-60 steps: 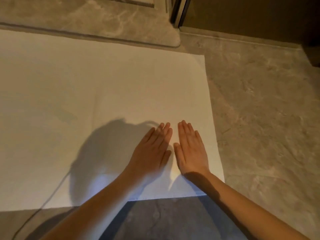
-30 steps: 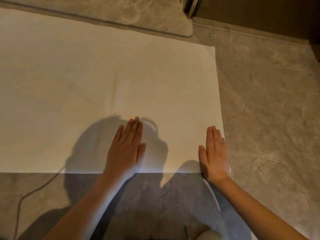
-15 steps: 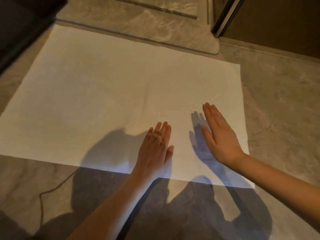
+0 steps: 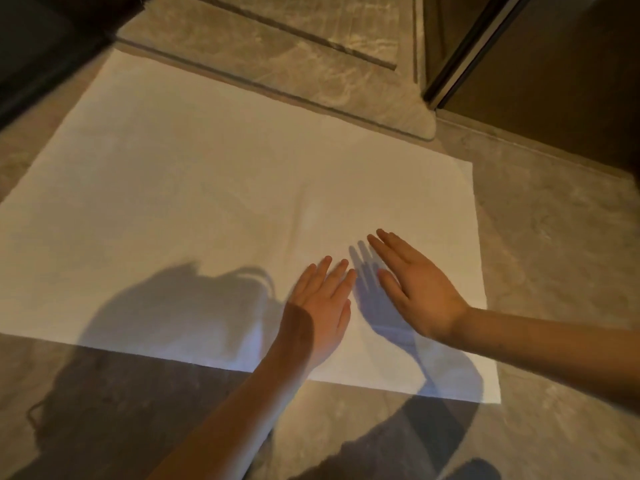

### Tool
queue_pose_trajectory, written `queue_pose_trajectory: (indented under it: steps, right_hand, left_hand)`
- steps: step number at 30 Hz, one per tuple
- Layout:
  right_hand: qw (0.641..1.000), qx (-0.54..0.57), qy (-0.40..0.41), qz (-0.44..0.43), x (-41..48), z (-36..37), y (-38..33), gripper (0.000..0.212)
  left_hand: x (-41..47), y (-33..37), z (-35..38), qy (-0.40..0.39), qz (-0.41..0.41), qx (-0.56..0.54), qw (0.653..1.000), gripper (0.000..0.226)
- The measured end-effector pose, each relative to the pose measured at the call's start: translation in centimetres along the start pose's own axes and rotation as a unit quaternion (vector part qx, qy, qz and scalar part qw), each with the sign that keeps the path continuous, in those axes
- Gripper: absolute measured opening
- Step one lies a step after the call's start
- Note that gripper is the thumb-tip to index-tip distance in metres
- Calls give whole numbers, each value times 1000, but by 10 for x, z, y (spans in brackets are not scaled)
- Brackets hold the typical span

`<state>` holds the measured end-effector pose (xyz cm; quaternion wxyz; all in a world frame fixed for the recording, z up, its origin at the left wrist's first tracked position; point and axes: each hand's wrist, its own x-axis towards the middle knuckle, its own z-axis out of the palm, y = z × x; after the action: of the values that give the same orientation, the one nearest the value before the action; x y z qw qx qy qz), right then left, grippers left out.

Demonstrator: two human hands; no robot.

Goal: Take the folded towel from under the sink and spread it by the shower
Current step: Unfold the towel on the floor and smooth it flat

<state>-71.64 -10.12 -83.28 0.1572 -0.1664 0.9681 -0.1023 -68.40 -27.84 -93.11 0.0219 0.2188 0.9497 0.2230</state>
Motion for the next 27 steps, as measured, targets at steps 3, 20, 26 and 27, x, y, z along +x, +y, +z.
queue_pose_trajectory:
  steps: [3, 20, 26, 27]
  right_hand:
    - [993, 44, 63, 87, 10, 65, -24, 53]
    - [953, 90, 207, 203, 22, 101, -46, 62]
    - [967, 77, 188, 152, 111, 76, -40, 52]
    - [970, 63, 173, 160, 118, 78, -34, 53]
  left_hand:
    - [-4, -10, 6, 3, -16, 16, 1000, 50]
    - [-15, -80, -35, 14, -70, 76, 995, 58]
    - [69, -59, -15, -50, -24, 157, 986, 61]
    - [76, -65, -13, -60, -31, 167, 984, 59]
